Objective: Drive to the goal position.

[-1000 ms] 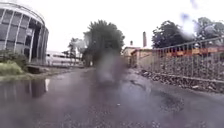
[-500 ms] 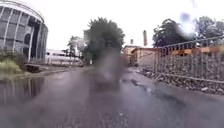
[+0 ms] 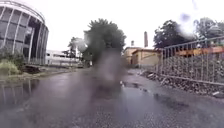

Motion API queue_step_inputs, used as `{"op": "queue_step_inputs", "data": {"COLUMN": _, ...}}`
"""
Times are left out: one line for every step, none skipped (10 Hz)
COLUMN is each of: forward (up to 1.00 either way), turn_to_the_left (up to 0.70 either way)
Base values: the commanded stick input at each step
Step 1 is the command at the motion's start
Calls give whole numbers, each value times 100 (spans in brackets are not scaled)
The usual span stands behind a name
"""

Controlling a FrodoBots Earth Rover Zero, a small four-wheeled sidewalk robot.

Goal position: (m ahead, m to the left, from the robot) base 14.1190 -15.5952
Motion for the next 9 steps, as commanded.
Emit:
{"op": "queue_step_inputs", "data": {"forward": 70, "turn_to_the_left": 0}}
{"op": "queue_step_inputs", "data": {"forward": 70, "turn_to_the_left": 0}}
{"op": "queue_step_inputs", "data": {"forward": 70, "turn_to_the_left": 0}}
{"op": "queue_step_inputs", "data": {"forward": 70, "turn_to_the_left": 0}}
{"op": "queue_step_inputs", "data": {"forward": 70, "turn_to_the_left": 0}}
{"op": "queue_step_inputs", "data": {"forward": 70, "turn_to_the_left": 0}}
{"op": "queue_step_inputs", "data": {"forward": 70, "turn_to_the_left": 0}}
{"op": "queue_step_inputs", "data": {"forward": 70, "turn_to_the_left": 0}}
{"op": "queue_step_inputs", "data": {"forward": 70, "turn_to_the_left": 0}}
